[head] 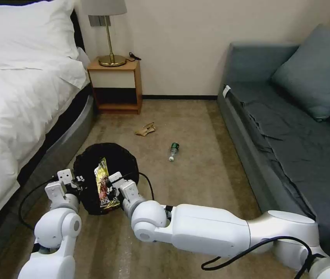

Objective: Pick up the trash bin, then pick up the garbage on the floor and place it into the trash bin.

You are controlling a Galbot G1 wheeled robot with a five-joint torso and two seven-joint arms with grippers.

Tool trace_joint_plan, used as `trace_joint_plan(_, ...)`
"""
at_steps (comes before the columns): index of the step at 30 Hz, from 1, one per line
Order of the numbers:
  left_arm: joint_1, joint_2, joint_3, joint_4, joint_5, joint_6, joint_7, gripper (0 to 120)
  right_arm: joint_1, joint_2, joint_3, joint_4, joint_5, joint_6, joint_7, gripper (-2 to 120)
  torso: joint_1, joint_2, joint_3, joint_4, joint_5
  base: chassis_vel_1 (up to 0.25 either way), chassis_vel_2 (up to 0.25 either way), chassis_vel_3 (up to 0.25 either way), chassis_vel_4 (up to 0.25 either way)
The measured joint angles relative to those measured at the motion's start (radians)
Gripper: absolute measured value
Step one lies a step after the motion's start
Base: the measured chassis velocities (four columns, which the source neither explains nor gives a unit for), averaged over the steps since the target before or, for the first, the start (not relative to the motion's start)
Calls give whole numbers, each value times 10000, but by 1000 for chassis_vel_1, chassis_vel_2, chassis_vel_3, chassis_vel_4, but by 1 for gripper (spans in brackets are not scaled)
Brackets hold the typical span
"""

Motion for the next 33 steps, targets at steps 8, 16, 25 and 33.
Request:
trace_joint_plan(8,28,-41,-94,-56,-28,-15,22,3,-112,-599,1285,815,-523,186,-106,54,0,1,0,1,0,0,0,0,0)
trace_joint_plan(16,-23,42,-505,-98,-378,-86,6,3,-1245,-2800,4317,1655,-3746,1848,-2115,82,0,1,0,-3,3,0,0,0,0)
trace_joint_plan(25,13,-42,-922,-35,-557,-275,-42,3,-4898,-4291,8098,4154,-5236,2340,-3097,100,0,2,-1,2,1,0,0,0,0)
trace_joint_plan(33,-19,-104,-1064,49,-555,-401,-42,3,-9022,-3667,10168,5519,-7434,2098,-2194,100,0,2,-2,0,2,0,0,0,0)
